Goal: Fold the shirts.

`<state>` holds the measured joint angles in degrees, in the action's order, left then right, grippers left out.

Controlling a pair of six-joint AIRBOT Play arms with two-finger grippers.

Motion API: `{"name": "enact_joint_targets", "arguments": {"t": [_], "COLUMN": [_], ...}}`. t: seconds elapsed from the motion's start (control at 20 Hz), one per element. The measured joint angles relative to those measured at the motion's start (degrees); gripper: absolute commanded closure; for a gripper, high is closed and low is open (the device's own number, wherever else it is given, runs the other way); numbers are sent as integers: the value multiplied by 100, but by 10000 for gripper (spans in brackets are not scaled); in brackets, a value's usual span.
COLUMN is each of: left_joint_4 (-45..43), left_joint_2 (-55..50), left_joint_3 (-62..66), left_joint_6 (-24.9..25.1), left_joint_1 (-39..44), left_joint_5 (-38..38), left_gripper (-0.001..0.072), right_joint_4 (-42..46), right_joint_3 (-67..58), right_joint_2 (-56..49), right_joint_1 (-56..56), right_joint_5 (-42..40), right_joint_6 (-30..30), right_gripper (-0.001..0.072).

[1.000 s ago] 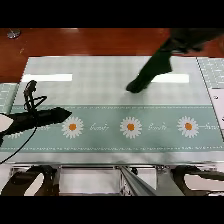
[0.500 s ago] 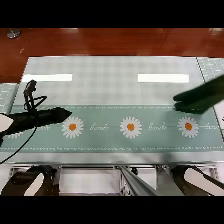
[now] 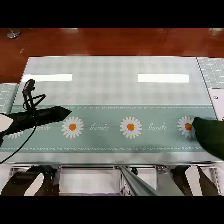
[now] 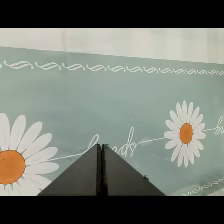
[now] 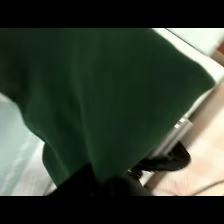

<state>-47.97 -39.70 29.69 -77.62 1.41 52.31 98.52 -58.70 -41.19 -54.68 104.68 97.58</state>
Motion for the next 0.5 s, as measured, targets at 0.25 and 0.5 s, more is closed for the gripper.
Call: {"name": "enact_joint_targets", "arguments": {"t": [0.25, 0.5], "left_joint_4": [-4, -42], "left_joint_2": [-31, -713], "left_joint_3": [168, 1880], "left_joint_6": [94, 221], "left_joint_1": [0, -22], "left_joint_5": [-140, -74], "left_gripper": [681, 682], "right_joint_4": [63, -2293], "right_joint_3": [-114, -1993], "right_joint_2": [-264, -1460], "right_joint_1": [-157, 138], "right_joint_5": [-326, -1043], "right_joint_6": [98, -116], "right_gripper": [258, 683]}}
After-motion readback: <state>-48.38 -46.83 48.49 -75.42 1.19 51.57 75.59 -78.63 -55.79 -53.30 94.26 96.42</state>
